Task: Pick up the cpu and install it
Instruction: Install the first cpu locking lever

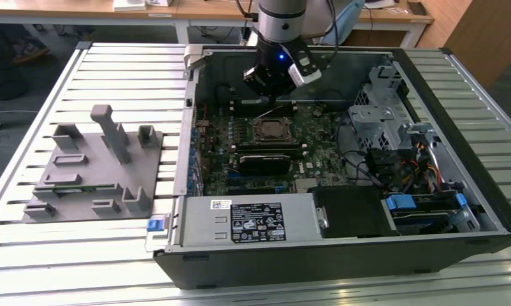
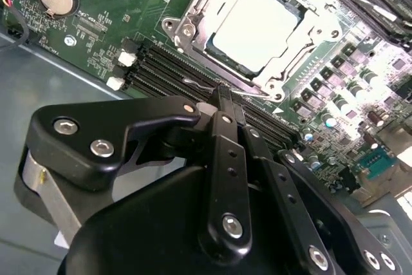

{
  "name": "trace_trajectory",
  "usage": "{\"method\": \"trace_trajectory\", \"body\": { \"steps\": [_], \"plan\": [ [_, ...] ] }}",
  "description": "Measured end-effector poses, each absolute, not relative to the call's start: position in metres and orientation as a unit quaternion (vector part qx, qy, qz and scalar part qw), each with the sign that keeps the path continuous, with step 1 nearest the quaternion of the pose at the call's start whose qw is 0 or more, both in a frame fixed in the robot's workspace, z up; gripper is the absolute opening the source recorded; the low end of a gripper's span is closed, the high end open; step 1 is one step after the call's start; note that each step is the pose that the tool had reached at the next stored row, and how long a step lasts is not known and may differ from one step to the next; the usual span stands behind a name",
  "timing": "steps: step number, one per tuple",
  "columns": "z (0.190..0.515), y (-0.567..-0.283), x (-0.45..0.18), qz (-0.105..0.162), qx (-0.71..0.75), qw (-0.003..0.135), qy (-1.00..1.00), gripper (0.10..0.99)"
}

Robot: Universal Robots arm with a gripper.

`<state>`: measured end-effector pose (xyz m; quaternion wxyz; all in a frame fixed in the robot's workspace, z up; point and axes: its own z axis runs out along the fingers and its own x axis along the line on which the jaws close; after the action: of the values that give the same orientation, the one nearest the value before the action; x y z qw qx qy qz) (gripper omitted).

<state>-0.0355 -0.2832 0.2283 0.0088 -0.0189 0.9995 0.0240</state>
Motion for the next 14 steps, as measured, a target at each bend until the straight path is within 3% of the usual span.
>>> {"method": "trace_trajectory", "body": {
  "steps": [14],
  "plan": [
    [0.223,-0.28,-0.023,0.024,-0.019,0.009,1.0,0.106]
  ]
}}
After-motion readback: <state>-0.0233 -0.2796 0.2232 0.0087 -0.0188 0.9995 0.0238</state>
